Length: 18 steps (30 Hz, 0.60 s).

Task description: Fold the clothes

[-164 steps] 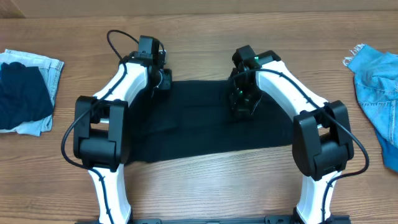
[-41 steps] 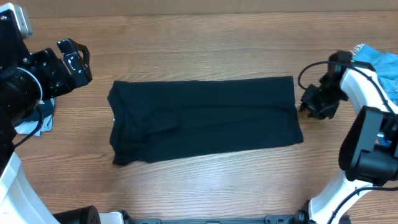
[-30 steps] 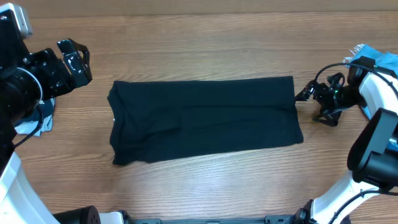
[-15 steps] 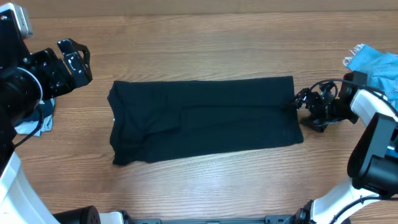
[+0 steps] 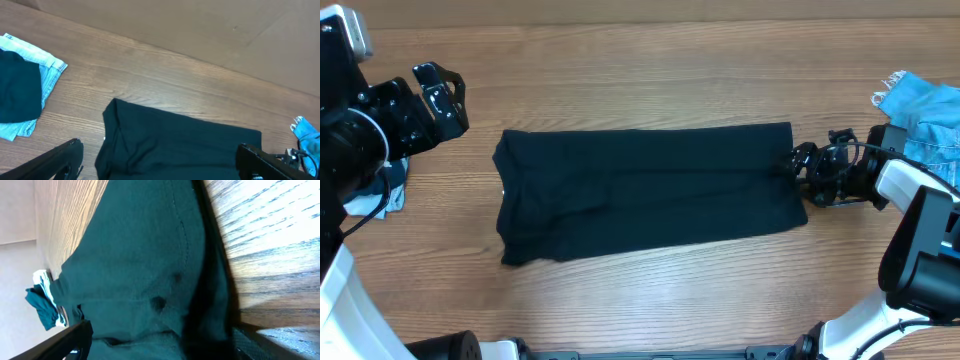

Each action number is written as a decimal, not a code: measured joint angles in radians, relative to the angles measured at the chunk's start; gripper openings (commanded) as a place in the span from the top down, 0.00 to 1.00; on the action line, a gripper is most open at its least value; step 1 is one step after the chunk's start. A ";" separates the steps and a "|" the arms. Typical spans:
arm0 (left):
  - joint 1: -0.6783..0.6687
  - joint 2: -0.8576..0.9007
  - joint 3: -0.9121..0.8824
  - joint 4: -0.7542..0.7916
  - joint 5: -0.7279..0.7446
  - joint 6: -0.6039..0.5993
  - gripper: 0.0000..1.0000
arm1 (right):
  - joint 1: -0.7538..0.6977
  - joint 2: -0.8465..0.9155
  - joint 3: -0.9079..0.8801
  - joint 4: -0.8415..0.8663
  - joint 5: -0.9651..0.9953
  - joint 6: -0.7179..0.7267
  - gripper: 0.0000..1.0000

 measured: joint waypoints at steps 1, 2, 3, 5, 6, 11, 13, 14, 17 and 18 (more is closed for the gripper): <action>0.000 0.000 0.000 0.000 0.000 0.000 0.00 | 0.001 0.000 0.000 0.006 0.004 0.005 0.11; 0.000 0.000 0.000 0.000 0.000 0.000 0.00 | 0.001 0.000 0.000 0.009 0.004 0.006 0.11; 0.000 0.000 0.000 0.000 0.000 0.000 0.00 | 0.001 0.000 -0.001 0.013 0.003 0.008 0.11; 0.000 0.000 0.000 0.000 0.000 0.000 0.00 | 0.001 0.000 -0.002 0.029 0.003 0.012 0.12; 0.000 0.000 0.000 0.000 0.000 0.000 0.00 | 0.002 0.000 -0.003 0.038 0.005 0.011 0.13; 0.000 0.000 0.000 0.000 0.000 0.000 0.00 | 0.002 0.018 -0.003 0.102 0.006 0.044 0.25; 0.000 0.000 0.000 0.000 0.000 0.000 0.00 | 0.000 0.035 0.000 0.114 -0.008 0.057 0.27; 0.000 0.000 0.000 0.000 0.000 0.000 0.00 | 0.000 0.043 0.003 0.117 -0.016 0.058 0.27; 0.000 0.000 0.000 0.000 0.000 0.000 0.00 | -0.004 0.061 0.009 0.116 -0.050 0.055 0.28; 0.000 0.000 0.000 0.000 0.000 0.000 0.00 | -0.005 0.065 0.011 0.113 -0.059 0.051 0.28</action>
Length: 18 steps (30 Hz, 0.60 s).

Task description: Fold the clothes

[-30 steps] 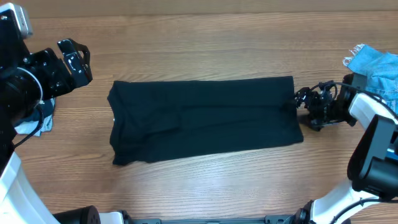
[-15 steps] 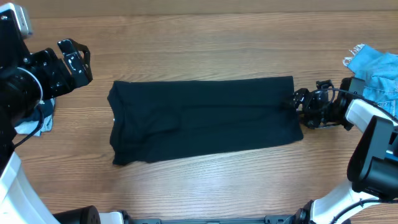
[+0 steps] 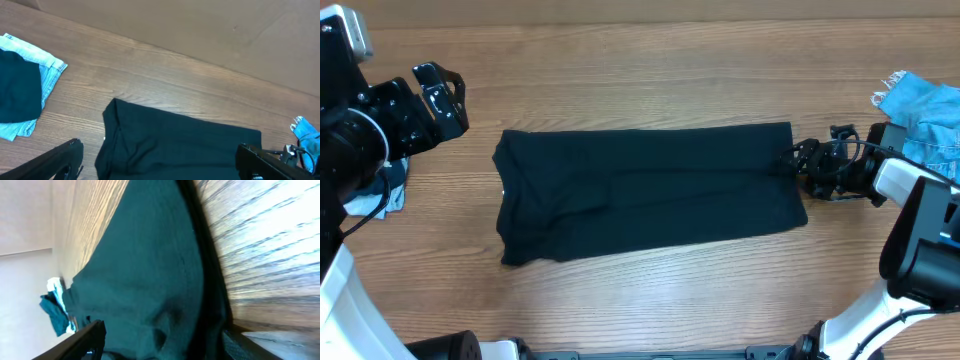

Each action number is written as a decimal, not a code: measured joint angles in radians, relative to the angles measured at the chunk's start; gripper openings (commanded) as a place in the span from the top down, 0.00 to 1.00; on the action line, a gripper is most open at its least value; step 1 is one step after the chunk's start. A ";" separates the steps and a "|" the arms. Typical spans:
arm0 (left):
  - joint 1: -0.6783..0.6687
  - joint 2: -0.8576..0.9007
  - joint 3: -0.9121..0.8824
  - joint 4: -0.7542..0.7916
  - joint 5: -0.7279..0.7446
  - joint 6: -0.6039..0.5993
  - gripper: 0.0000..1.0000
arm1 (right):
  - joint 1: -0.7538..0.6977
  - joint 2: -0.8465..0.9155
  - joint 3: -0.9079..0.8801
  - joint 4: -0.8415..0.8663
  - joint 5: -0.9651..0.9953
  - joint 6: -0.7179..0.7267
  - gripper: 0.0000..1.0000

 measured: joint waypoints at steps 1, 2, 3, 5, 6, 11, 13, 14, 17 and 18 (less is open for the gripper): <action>0.000 0.000 0.000 0.000 0.000 0.000 0.00 | 0.000 0.003 0.002 -0.006 -0.006 -0.005 0.28; 0.000 0.000 0.000 0.000 0.000 0.000 0.00 | 0.000 0.006 0.004 -0.020 -0.013 -0.014 0.28; 0.000 0.000 0.000 0.000 0.000 0.000 0.00 | 0.000 0.007 0.005 -0.035 -0.020 -0.022 0.28; 0.000 0.000 0.000 0.000 0.000 0.000 0.00 | 0.000 0.008 0.006 -0.067 -0.032 -0.041 0.28; 0.000 0.000 0.000 0.000 0.000 0.000 0.00 | 0.000 0.009 0.006 -0.078 -0.037 -0.053 0.28; 0.000 0.000 0.000 0.000 0.000 0.000 0.00 | 0.000 0.013 0.005 -0.096 -0.042 -0.074 0.38; 0.000 0.000 0.000 0.000 0.000 0.000 0.00 | 0.000 0.014 0.005 -0.104 -0.034 -0.075 0.41; 0.000 0.000 0.000 0.000 0.000 0.000 0.00 | 0.001 0.015 0.003 -0.109 -0.031 -0.080 0.41; 0.000 0.000 0.000 0.000 0.000 0.000 0.00 | 0.000 0.017 -0.002 -0.090 -0.034 -0.089 0.42; 0.000 0.000 0.000 0.000 0.000 0.000 0.00 | 0.000 0.017 -0.005 -0.084 -0.036 -0.088 0.44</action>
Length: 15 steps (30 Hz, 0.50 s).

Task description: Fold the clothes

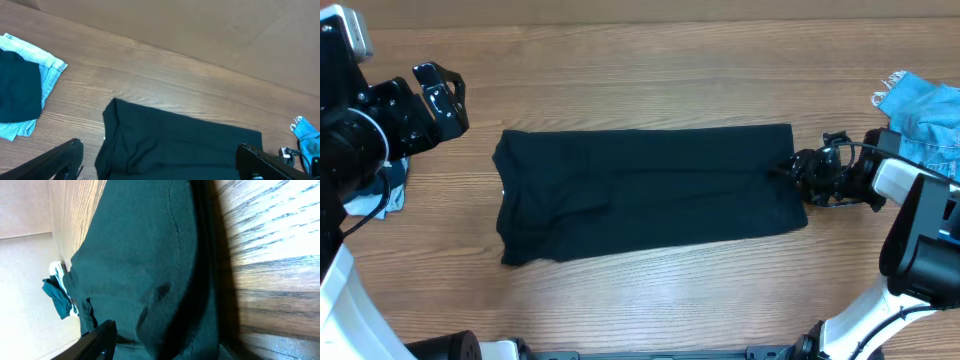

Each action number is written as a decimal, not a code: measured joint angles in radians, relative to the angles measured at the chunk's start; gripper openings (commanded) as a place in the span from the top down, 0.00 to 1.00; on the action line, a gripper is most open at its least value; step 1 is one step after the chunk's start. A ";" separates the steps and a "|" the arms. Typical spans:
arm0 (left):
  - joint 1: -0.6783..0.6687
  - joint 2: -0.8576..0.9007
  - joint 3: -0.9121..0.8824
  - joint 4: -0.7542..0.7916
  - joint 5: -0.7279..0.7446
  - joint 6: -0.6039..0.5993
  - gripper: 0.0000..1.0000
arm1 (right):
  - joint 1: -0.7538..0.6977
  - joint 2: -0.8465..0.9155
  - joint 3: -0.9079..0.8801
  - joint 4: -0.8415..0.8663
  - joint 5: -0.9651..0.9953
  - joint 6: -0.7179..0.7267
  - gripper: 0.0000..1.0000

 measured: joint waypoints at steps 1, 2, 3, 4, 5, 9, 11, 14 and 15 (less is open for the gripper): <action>0.000 0.000 0.000 0.000 0.000 0.000 0.00 | 0.000 0.000 -0.001 0.003 0.000 0.000 0.50; 0.000 0.000 0.000 0.000 0.000 0.000 0.00 | 0.000 0.000 -0.003 0.006 0.001 0.001 0.56; 0.000 0.000 0.000 0.000 0.000 0.000 0.00 | 0.000 0.000 -0.005 0.010 0.007 0.003 0.61; 0.000 0.000 0.000 0.000 0.000 0.000 0.00 | 0.000 0.001 -0.007 0.013 0.016 0.005 0.66; 0.000 0.000 0.000 0.000 0.000 0.000 0.00 | 0.000 0.004 -0.008 0.014 0.020 0.001 0.71; 0.000 0.000 0.000 0.000 0.000 0.000 0.00 | 0.001 0.014 -0.013 0.019 0.044 0.001 0.92; 0.000 0.000 0.000 -0.002 0.000 0.000 0.00 | 0.001 0.020 -0.015 0.017 0.052 -0.003 0.96; 0.000 0.000 0.000 -0.003 0.000 0.000 0.00 | 0.001 0.022 -0.015 0.017 0.053 -0.004 0.96; 0.000 0.000 0.000 -0.002 0.000 0.000 0.00 | 0.001 0.022 -0.015 0.017 0.053 -0.003 0.96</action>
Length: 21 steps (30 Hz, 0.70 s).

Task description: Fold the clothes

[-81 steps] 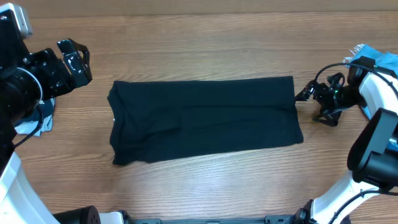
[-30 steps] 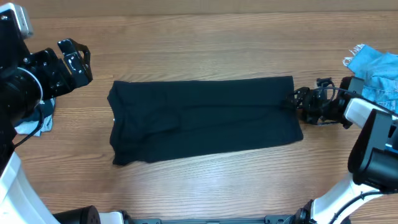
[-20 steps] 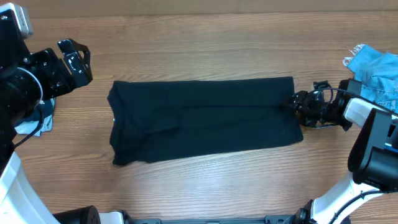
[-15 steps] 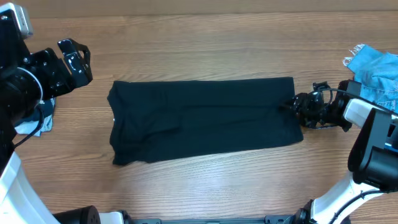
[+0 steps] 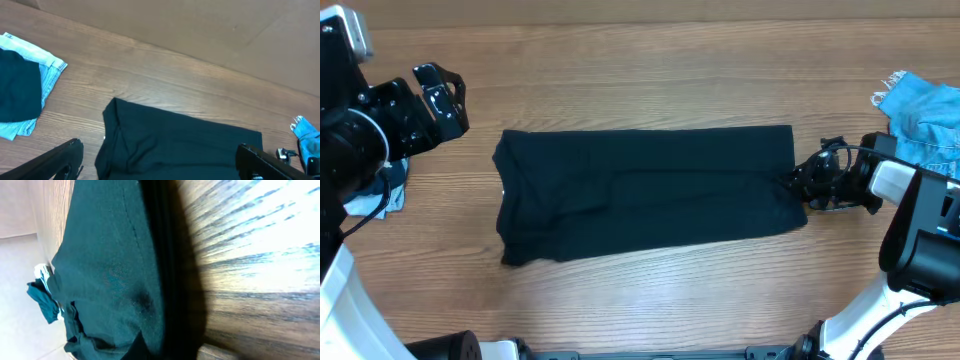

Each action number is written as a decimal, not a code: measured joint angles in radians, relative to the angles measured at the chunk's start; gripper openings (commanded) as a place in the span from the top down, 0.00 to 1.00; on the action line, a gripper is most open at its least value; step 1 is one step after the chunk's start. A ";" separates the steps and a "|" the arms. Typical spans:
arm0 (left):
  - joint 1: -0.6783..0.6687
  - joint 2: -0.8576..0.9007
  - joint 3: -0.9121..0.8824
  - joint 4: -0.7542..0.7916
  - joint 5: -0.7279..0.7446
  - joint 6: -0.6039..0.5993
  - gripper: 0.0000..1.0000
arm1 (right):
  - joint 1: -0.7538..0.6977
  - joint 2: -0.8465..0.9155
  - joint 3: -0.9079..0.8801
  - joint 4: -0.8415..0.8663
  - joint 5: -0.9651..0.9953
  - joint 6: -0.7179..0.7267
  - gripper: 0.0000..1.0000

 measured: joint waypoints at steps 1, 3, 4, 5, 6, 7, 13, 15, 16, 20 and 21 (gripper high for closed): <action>0.000 0.000 0.000 -0.001 0.000 0.000 0.00 | 0.000 0.000 0.000 0.001 0.000 0.003 0.96; 0.000 0.000 0.000 0.000 0.000 0.000 0.00 | 0.000 0.000 0.000 -0.002 0.000 0.010 0.96; 0.000 0.000 0.000 0.000 0.000 0.000 0.00 | 0.000 0.000 0.000 -0.003 0.000 0.011 0.96; 0.000 0.000 0.000 0.000 0.000 0.000 0.00 | 0.000 0.000 0.000 -0.004 -0.001 0.014 0.96; 0.000 0.000 0.000 0.000 0.000 0.000 0.00 | 0.000 0.000 0.002 -0.009 -0.001 0.014 0.96; 0.000 0.000 0.000 0.000 0.000 0.000 0.00 | 0.000 0.000 0.005 -0.015 0.000 0.015 0.96; 0.000 0.000 0.000 0.000 0.000 0.000 0.00 | 0.007 -0.027 0.047 -0.097 0.095 0.045 0.96; 0.000 0.000 0.000 0.000 0.000 0.000 0.00 | 0.003 -0.051 0.064 -0.142 0.173 0.051 0.96; 0.000 0.000 0.000 0.000 0.000 0.000 0.00 | -0.002 -0.064 0.074 -0.162 0.202 0.052 0.96; 0.000 0.000 0.000 0.000 0.000 0.000 0.00 | -0.034 -0.087 0.130 -0.211 0.257 0.059 0.96; 0.000 0.000 0.000 0.000 0.000 0.000 0.00 | -0.041 -0.087 0.140 -0.217 0.265 0.059 0.96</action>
